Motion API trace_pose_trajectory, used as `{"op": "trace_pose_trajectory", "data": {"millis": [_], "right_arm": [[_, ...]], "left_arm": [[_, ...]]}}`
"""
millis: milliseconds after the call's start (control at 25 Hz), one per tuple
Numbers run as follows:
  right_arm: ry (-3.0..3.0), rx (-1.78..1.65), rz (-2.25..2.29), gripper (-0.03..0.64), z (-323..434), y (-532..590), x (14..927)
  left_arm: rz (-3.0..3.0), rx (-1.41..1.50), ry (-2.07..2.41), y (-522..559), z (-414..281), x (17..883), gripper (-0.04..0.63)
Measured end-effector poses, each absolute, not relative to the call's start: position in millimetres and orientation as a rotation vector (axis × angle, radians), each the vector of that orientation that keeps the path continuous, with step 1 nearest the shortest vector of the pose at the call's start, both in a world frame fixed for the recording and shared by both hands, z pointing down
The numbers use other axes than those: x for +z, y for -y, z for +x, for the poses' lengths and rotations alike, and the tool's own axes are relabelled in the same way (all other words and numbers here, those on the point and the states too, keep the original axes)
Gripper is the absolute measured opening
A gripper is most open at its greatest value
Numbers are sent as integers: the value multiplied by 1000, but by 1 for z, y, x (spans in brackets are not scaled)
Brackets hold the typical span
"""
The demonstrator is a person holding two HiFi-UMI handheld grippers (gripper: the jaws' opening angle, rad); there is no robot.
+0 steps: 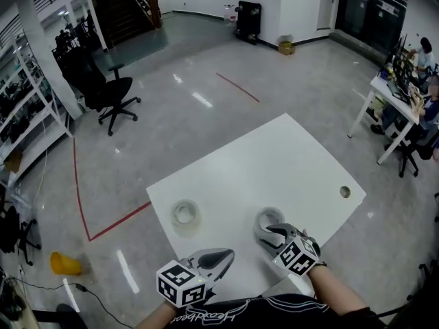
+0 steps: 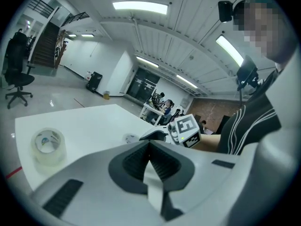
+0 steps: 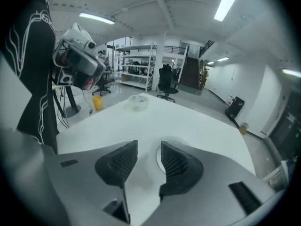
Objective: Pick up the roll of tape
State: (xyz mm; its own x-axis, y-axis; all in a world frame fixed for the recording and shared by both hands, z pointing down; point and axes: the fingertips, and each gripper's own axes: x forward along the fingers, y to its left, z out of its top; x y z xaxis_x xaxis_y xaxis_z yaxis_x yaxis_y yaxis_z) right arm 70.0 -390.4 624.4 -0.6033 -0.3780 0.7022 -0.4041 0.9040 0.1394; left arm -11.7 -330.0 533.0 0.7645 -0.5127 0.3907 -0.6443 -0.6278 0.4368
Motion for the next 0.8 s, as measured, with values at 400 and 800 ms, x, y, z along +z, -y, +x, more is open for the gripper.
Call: {"op": "trace_pose_trajectory", "data": {"millis": [400,800], "right_arm": [[2043,-20,433,141,70,407,677],[1927,-90,311,120,70,407,694]], "left_arm": [[2368,280,923,338,-30,531,3],[2348,268,954,336,-41,534,3]]}}
